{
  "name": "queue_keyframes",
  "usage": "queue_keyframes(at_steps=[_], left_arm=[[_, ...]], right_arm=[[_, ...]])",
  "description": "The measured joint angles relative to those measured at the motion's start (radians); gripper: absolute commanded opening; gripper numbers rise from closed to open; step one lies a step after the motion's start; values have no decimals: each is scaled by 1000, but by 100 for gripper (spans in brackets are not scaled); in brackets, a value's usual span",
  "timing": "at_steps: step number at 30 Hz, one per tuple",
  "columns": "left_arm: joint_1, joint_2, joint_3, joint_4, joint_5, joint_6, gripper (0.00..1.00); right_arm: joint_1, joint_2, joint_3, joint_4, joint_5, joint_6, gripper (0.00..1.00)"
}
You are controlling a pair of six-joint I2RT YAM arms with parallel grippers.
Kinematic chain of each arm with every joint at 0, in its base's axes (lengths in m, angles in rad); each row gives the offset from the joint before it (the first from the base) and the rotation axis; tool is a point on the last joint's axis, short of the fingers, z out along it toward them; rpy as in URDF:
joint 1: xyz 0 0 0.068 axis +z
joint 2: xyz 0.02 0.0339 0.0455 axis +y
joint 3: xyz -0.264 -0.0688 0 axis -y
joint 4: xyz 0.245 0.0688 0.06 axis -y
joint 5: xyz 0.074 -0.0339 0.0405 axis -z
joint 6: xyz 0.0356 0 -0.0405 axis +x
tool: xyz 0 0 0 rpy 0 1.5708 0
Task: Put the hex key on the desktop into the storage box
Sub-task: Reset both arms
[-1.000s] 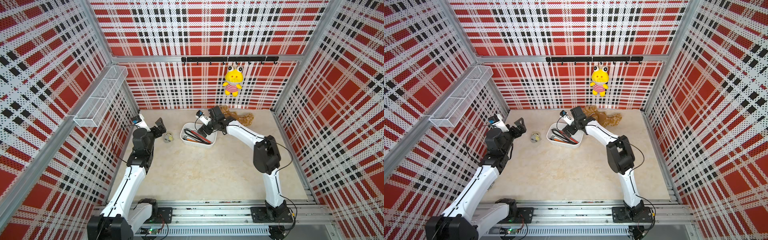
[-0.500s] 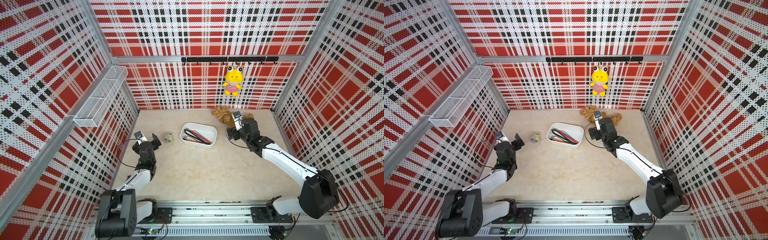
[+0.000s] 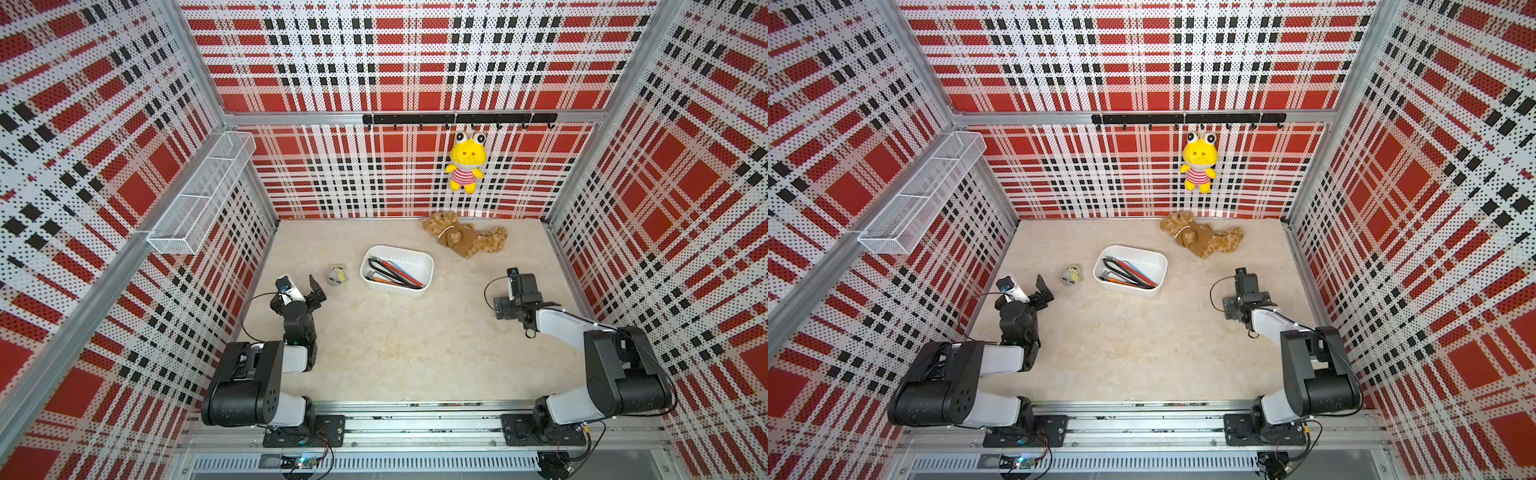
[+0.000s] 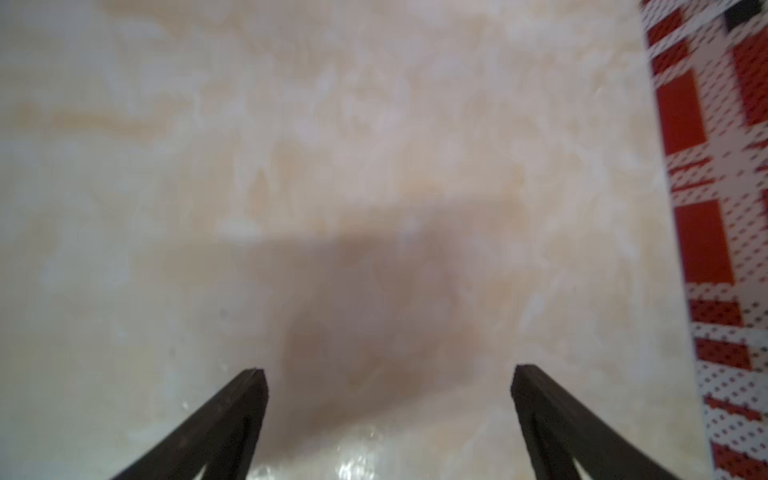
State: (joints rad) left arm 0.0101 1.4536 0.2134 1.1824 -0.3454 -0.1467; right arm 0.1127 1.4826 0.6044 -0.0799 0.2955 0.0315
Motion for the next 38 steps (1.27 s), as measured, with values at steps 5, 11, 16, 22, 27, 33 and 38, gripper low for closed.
queue_keyframes(at_steps=[5, 11, 16, 22, 27, 33, 38], left_arm=[[-32, 104, -62, 164, -6, 38, 99], [-41, 106, -33, 201, -13, 57, 99], [-47, 107, -31, 205, -24, 67, 99], [-52, 109, -31, 205, -30, 74, 99], [-52, 109, -31, 205, -31, 74, 99], [-53, 109, -31, 205, -31, 75, 99], [-54, 109, -31, 205, -31, 78, 99]], right_arm=[[-17, 25, -201, 607, -38, -11, 100], [-63, 59, -288, 966, -124, 5, 100], [-69, 60, -290, 1068, -150, 15, 100], [-69, 60, -290, 1100, -161, 16, 100], [-69, 60, -290, 1103, -162, 16, 100], [-69, 60, -290, 1103, -162, 16, 100], [-69, 60, -290, 1103, -162, 16, 100]])
